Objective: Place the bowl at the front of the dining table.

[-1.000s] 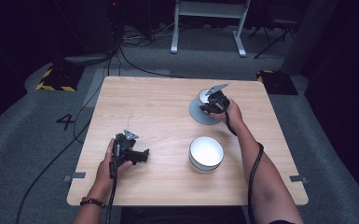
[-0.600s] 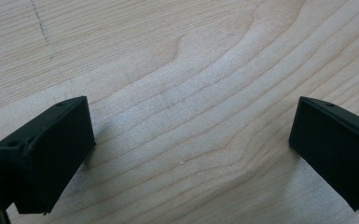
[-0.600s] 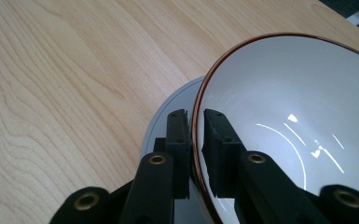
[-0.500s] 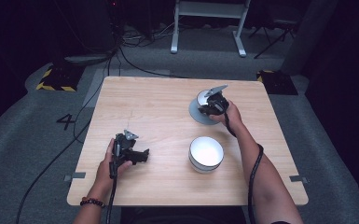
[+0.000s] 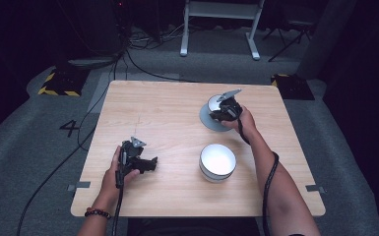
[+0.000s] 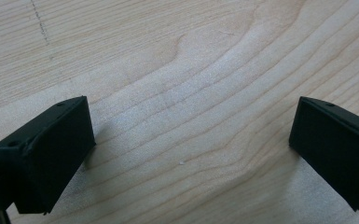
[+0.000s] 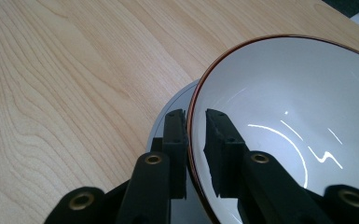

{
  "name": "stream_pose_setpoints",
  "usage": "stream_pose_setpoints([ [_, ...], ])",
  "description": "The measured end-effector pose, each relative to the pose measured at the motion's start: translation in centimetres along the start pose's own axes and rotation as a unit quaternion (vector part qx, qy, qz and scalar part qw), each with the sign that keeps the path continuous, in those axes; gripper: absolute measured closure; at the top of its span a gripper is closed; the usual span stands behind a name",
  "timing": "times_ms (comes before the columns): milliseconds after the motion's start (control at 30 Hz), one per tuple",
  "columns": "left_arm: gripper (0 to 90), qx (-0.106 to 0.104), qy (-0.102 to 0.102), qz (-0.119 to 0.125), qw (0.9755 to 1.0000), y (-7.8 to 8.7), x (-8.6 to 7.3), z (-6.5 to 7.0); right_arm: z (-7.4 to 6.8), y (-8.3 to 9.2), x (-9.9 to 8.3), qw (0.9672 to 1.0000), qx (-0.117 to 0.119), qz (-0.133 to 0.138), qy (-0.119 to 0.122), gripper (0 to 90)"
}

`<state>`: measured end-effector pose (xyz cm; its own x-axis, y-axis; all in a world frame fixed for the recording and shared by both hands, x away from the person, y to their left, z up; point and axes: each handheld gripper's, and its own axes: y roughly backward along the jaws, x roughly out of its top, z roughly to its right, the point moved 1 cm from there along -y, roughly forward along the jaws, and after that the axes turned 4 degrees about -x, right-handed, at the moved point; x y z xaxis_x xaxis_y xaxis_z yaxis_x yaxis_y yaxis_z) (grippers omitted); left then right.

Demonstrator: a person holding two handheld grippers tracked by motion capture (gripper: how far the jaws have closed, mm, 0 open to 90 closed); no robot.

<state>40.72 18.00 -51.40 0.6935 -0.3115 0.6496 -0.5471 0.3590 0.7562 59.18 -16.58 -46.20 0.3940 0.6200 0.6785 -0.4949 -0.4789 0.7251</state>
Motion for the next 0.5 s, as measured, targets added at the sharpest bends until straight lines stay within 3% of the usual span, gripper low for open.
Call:
stream_pose_setpoints([
  [500, 0.0, 0.0, 0.0, 0.0, 1.0, 0.0, 0.0, 0.0, 0.03, 0.65, -0.05, 1.0, 0.003, 0.001, 0.002, 75.6],
])
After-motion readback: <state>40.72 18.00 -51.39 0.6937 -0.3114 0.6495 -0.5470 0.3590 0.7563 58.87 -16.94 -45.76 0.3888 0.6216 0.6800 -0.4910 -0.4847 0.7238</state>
